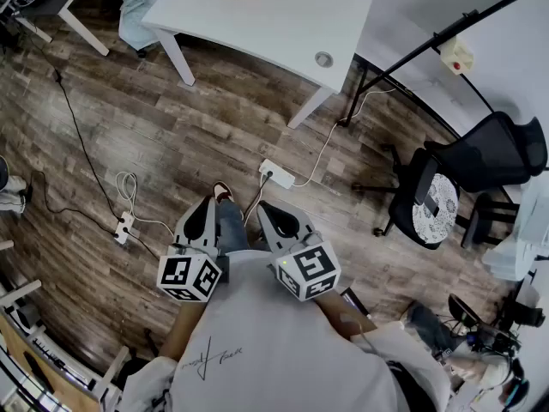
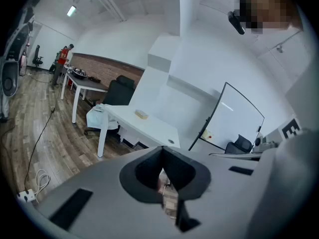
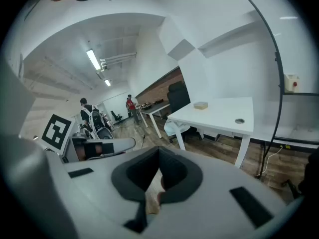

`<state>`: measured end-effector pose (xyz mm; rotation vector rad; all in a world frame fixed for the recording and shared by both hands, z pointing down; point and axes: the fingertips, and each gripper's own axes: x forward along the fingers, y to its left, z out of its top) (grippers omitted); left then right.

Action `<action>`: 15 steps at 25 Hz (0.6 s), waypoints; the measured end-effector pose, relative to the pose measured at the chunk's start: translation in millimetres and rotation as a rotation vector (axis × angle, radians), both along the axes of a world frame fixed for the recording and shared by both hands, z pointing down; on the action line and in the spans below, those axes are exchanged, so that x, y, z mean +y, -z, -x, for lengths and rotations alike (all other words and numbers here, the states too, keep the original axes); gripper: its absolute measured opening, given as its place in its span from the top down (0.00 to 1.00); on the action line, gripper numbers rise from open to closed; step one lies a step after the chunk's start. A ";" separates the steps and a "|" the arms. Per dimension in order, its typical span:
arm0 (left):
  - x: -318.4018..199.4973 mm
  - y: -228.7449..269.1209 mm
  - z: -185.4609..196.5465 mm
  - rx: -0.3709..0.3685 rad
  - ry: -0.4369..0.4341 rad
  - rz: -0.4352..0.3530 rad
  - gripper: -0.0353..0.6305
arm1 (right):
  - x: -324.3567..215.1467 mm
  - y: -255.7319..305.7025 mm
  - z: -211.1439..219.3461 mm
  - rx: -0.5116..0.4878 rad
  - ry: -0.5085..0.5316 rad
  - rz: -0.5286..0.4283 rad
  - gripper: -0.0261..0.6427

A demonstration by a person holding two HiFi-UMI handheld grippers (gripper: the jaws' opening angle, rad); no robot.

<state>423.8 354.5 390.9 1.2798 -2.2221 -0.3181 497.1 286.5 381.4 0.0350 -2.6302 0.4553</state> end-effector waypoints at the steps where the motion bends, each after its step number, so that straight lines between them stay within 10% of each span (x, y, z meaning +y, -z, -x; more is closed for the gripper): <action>1: -2.2 1.0 8.8 -0.003 -0.002 0.000 0.94 | -1.9 0.3 8.7 -0.001 0.001 -0.003 0.95; 15: -0.2 17.2 123.1 -0.042 0.009 -0.034 0.94 | -10.2 12.6 127.3 -0.037 0.004 0.021 0.94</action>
